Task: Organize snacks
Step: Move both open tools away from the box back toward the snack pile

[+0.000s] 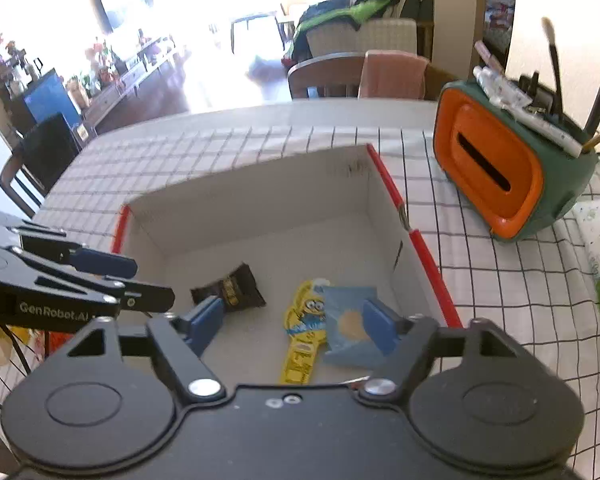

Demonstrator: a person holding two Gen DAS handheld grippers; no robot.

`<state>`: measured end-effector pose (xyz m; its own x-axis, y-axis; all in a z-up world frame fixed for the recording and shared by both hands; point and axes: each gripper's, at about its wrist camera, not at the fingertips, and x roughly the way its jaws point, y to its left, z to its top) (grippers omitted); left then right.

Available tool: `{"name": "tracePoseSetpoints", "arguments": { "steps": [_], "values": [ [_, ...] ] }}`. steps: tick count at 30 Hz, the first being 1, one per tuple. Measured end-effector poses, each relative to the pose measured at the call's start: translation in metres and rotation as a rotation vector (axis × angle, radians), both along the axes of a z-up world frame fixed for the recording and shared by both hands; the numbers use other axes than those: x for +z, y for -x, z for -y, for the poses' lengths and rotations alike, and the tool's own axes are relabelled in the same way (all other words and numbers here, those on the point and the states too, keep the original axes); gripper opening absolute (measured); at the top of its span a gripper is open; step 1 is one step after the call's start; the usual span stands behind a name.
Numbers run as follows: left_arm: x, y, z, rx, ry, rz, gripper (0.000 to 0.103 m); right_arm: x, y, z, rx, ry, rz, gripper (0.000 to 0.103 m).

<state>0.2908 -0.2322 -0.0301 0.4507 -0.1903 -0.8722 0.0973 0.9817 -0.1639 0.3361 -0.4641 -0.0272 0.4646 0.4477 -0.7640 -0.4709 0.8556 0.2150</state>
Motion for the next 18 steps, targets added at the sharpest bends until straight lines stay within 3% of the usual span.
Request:
{"name": "tracePoseSetpoints", "arguments": {
  "steps": [5, 10, 18],
  "values": [
    [0.014, 0.021, -0.014, -0.002, 0.011, 0.053, 0.055, 0.015, 0.019, -0.006, -0.001, -0.037, 0.039, 0.086],
    [0.026, 0.041, -0.031, 0.003, 0.014, 0.119, 0.069, 0.027, 0.041, -0.016, -0.017, -0.056, 0.118, 0.098],
    [0.039, 0.068, -0.064, 0.015, 0.025, 0.183, 0.073, 0.035, 0.065, -0.043, -0.035, -0.101, 0.151, 0.102]
  ]
}}
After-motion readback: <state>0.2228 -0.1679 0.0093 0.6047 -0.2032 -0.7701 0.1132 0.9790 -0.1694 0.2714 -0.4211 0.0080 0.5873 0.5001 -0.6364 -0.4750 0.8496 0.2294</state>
